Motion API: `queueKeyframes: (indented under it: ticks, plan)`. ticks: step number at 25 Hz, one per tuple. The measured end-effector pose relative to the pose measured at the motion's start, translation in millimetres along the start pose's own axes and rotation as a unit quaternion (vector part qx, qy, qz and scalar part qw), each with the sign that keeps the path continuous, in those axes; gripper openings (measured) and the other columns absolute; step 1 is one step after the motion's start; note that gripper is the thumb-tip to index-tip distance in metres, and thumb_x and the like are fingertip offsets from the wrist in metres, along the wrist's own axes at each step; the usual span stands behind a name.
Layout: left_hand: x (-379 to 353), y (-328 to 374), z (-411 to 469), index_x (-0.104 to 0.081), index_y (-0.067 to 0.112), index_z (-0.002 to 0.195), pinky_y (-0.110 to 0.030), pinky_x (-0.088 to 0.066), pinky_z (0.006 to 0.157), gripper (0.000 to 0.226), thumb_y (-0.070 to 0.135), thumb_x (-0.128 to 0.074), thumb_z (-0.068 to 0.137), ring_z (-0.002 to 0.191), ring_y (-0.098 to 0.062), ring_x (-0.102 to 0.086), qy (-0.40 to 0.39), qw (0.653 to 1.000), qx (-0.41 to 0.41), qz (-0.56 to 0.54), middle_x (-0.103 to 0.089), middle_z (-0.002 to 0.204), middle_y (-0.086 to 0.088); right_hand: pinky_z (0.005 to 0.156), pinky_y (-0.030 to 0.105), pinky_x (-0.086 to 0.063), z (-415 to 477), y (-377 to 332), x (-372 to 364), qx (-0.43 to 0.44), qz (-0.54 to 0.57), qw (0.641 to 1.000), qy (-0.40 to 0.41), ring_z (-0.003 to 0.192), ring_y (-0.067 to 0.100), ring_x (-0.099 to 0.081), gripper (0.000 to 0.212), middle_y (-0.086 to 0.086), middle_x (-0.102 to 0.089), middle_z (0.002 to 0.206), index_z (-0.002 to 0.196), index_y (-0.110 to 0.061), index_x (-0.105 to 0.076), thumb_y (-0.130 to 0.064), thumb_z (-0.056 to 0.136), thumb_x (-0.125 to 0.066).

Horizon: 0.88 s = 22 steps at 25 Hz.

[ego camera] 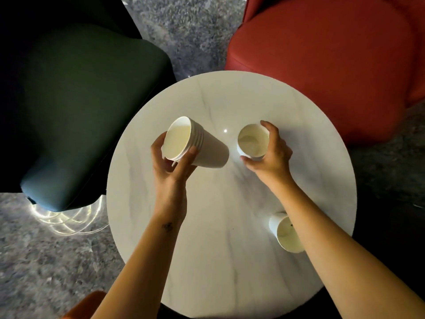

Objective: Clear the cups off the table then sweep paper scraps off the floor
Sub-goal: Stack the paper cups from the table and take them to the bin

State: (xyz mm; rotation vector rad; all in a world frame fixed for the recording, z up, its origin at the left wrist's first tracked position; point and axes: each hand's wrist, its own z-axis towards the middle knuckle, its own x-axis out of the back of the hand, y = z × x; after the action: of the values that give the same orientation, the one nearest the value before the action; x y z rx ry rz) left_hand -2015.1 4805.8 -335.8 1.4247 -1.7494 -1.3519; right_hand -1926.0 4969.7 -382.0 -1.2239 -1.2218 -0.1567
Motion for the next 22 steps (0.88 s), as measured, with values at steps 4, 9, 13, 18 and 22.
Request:
queueKeyframes:
  ticks: [4,9,13,18,22]
  plan:
    - [-16,2,2,-0.042,0.021,0.127,-0.037,-0.052,0.089,0.071,0.037,-0.072,0.065,0.117,-0.029,-0.054,-0.044,0.999,-0.001,-0.002,-0.054,0.122,-0.005,0.096,0.044,-0.042,-11,2,0,0.078,0.019,0.996,-0.045,0.110,0.028,-0.058,0.077,0.003,-0.062,0.120,0.129,-0.009,-0.051,-0.019,0.060,-0.084]
    - [-41,-12,-15,-0.046,0.024,0.122,-0.039,-0.050,0.091,0.069,0.034,-0.077,0.060,0.113,-0.021,-0.055,-0.095,0.994,0.007,0.045,-0.056,0.122,-0.004,0.094,0.036,-0.038,-35,-7,20,0.130,0.088,0.986,-0.051,0.106,0.025,-0.059,0.078,0.004,-0.063,0.116,0.128,-0.006,-0.050,-0.021,0.061,-0.085]
    - [-51,-26,-36,-0.046,0.025,0.121,-0.049,-0.050,0.094,0.069,0.030,-0.079,0.061,0.113,-0.024,-0.057,-0.089,0.994,0.024,0.051,-0.058,0.120,-0.003,0.097,0.039,-0.044,-44,0,38,0.127,0.148,0.975,-0.103,0.114,0.021,-0.056,0.087,0.005,-0.059,0.125,0.134,-0.007,-0.039,-0.024,0.063,-0.086]
    - [-57,-38,-62,-0.049,0.031,0.116,-0.044,-0.051,0.093,0.065,0.032,-0.079,0.058,0.101,-0.011,-0.062,-0.033,0.999,0.028,0.031,-0.062,0.110,0.007,0.103,0.027,-0.021,-75,53,66,0.076,0.112,0.976,-0.172,0.124,0.006,-0.043,0.092,-0.010,-0.049,0.133,0.140,-0.022,-0.032,-0.032,0.064,-0.084]
    - [-64,-47,-87,-0.048,0.033,0.116,-0.039,-0.053,0.089,0.066,0.037,-0.076,0.056,0.105,-0.014,-0.061,0.004,1.000,0.021,0.006,-0.062,0.106,0.012,0.098,0.023,-0.022,-107,98,81,0.086,0.061,0.970,-0.218,0.123,0.010,-0.043,0.101,-0.008,-0.048,0.135,0.139,-0.019,-0.035,-0.035,0.055,-0.089]
